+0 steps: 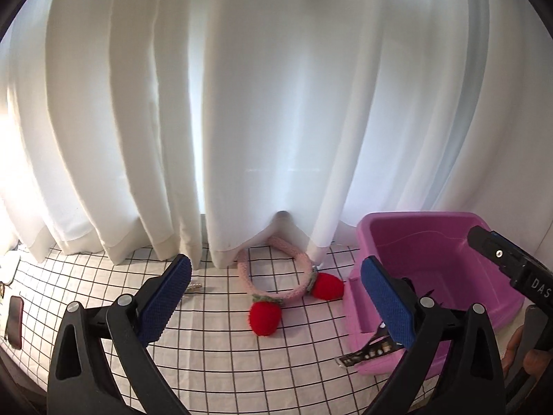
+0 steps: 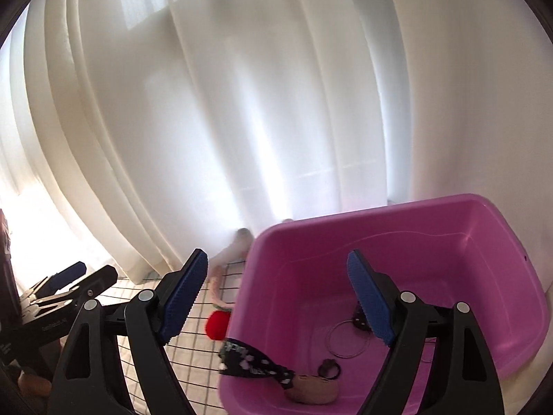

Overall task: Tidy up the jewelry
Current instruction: 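Withdraw both open tools from the bin back over the table, then move the left tool to the pearl claw clip while the right tool approaches the pink headband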

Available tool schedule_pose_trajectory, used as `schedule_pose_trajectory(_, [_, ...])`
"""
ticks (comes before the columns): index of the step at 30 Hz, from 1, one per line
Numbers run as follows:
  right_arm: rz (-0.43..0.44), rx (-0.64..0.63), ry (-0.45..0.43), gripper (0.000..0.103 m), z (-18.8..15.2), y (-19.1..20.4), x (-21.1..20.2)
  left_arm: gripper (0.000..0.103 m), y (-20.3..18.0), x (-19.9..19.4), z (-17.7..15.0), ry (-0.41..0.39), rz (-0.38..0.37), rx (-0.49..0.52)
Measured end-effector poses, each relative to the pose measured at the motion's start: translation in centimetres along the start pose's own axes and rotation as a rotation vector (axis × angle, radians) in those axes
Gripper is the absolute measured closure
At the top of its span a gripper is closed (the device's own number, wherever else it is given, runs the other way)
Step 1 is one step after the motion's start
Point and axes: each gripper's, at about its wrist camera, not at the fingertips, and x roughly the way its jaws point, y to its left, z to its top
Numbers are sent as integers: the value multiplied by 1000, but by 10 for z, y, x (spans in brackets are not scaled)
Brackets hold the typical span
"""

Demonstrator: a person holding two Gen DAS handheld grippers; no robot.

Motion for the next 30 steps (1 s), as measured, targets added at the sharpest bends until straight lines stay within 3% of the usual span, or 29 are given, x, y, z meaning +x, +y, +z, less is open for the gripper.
schedule_pose_trajectory(3, [59, -1, 0, 24, -5, 35, 7, 6, 57, 3, -5, 19, 61, -40])
schedule_pose_trajectory(7, [76, -54, -13, 24, -16, 87, 20, 6, 130, 19, -12, 64, 136, -81])
schedule_pose_trajectory(13, [59, -50, 106, 24, -52, 140, 73, 6, 206, 58, -32, 132, 185, -87])
schedule_pose_trajectory(20, [-89, -13, 232, 24, -107, 168, 138, 6, 229, 115, -59, 208, 149, 1])
schedule_pose_trajectory(30, [-255, 70, 342, 24, -144, 141, 197, 6, 224, 184, -83, 260, 63, 70])
